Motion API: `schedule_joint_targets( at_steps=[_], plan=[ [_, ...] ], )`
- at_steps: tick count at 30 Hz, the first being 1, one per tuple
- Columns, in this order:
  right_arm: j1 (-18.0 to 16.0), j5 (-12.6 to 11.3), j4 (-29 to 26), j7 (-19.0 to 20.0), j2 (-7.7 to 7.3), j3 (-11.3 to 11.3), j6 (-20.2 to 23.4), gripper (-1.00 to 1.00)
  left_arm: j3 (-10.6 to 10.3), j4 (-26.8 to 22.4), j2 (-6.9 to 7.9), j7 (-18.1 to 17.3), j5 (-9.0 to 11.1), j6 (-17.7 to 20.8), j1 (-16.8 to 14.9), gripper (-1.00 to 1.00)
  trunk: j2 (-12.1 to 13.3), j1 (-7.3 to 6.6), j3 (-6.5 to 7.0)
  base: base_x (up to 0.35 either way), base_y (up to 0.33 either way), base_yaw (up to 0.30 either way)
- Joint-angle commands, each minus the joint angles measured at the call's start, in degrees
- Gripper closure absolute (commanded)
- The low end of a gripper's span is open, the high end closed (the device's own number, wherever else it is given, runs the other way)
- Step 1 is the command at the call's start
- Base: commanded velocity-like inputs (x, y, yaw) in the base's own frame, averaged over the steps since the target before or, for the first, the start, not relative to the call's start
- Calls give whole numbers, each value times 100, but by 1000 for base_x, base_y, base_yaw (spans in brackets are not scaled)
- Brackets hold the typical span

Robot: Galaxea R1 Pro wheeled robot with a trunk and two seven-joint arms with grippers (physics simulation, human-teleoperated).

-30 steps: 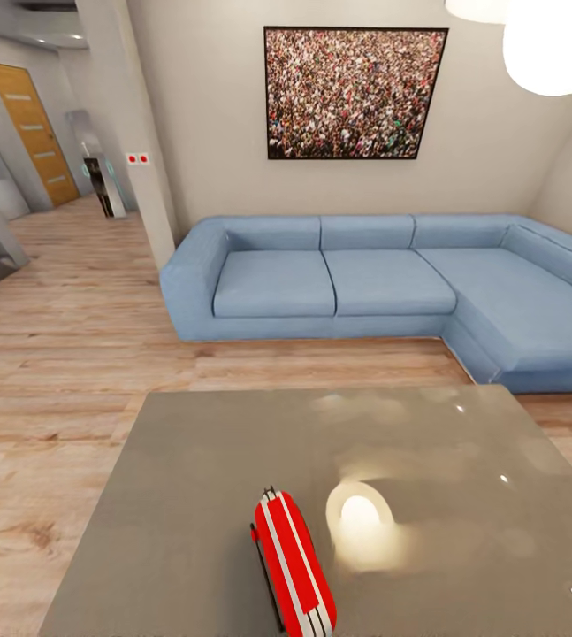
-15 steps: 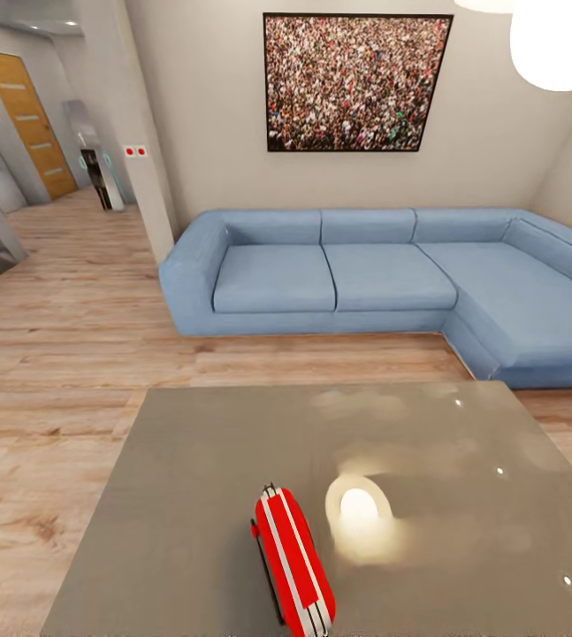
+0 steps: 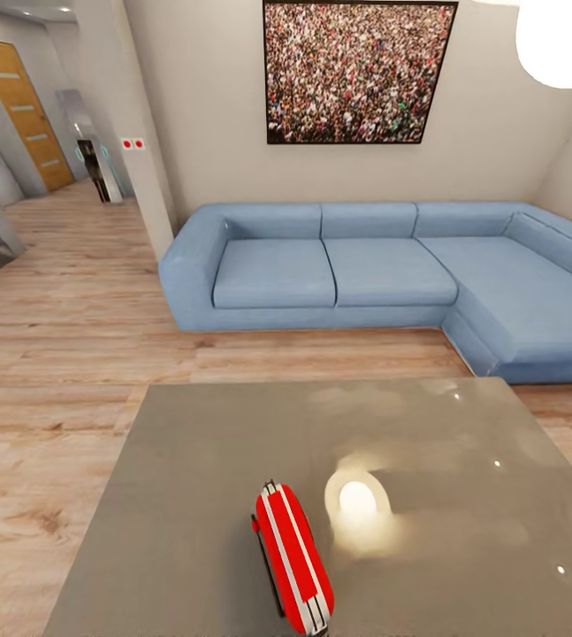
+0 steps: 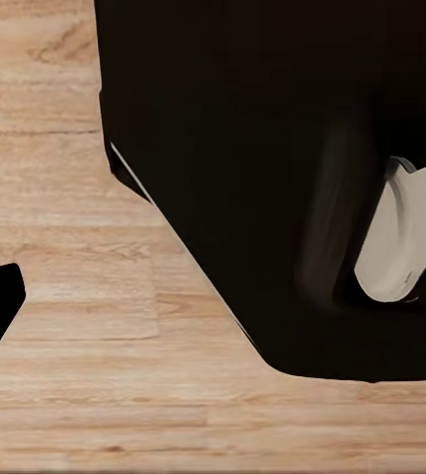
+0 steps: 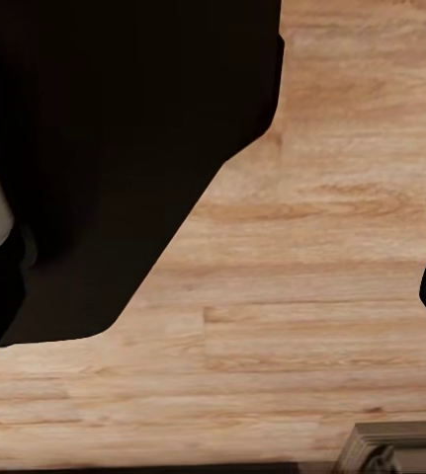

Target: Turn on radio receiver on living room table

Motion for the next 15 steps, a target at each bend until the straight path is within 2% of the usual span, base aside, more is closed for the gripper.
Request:
schedule_joint_targets(
  at_steps=[1,15],
  plan=[
    [0,2,0,0,0,-2,0,-100,0,-2,0,0,0,-2,0,-100,1,-1,-9,0,0,0],
    [0,0,0,0,0,-1,6,-100,0,-8,-5,0,0,-16,0,-100,1,-1,-141,0,0,0]
  ],
)
